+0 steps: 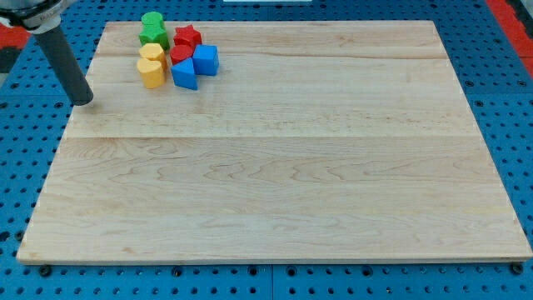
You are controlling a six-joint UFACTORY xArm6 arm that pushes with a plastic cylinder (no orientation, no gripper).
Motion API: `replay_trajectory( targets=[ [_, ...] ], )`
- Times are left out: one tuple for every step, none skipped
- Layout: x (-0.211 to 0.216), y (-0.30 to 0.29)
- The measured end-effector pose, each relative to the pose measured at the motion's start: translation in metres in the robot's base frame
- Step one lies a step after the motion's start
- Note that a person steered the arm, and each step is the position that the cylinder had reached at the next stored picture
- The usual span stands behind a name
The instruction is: Move the blue blocks towards the top side of the board
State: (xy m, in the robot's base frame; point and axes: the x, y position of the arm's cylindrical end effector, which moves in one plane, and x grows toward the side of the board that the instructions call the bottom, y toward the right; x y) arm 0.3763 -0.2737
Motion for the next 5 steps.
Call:
replay_trajectory(
  targets=[
    [0.0,0.0],
    [0.0009,-0.0007],
    [0.0007,-0.0007],
    [0.0001,-0.0008],
    [0.0001,-0.0008]
  ],
)
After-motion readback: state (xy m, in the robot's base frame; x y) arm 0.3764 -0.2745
